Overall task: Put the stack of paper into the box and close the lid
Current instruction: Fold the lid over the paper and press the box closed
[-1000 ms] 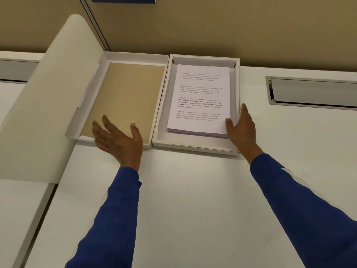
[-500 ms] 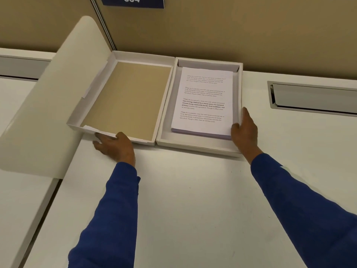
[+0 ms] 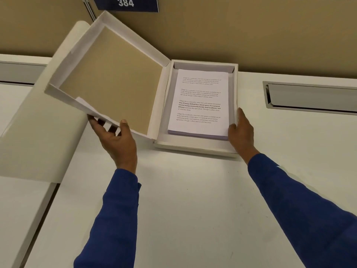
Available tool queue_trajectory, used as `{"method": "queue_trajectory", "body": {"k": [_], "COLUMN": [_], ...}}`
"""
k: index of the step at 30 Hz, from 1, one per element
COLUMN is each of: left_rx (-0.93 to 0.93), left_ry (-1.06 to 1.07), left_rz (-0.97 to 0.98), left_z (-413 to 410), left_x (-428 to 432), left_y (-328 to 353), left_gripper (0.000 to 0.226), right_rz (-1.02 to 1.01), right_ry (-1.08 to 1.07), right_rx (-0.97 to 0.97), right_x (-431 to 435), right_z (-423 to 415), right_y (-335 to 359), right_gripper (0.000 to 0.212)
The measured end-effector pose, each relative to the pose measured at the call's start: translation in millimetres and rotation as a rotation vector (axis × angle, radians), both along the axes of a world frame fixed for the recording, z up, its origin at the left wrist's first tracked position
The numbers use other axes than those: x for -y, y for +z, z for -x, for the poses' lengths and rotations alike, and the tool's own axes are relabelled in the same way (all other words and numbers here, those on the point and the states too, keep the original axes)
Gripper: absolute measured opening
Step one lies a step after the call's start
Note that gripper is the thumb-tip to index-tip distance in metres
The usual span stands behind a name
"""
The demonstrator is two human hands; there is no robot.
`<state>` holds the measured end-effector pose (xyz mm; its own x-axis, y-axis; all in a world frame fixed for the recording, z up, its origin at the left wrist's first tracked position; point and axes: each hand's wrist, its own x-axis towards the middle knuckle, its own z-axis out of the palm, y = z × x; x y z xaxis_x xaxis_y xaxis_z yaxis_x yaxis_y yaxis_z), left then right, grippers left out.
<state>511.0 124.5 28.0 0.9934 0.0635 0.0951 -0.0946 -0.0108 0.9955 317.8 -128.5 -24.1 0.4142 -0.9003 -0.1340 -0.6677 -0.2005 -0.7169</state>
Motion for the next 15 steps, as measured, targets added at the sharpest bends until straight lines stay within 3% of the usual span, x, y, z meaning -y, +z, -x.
{"method": "queue_trajectory", "body": {"k": [15], "left_rx": [0.285], "left_ry": [-0.289], "left_rz": [-0.209], "left_z": [16.4], "left_x": [1.2], "left_y": [15.5], "left_gripper": [0.075], "right_rz": [-0.031], "right_ry": [-0.009], "right_rx": [0.030], "right_x": [-0.4], "right_z": [0.4], "right_y": [3.0], "right_gripper": [0.062]}}
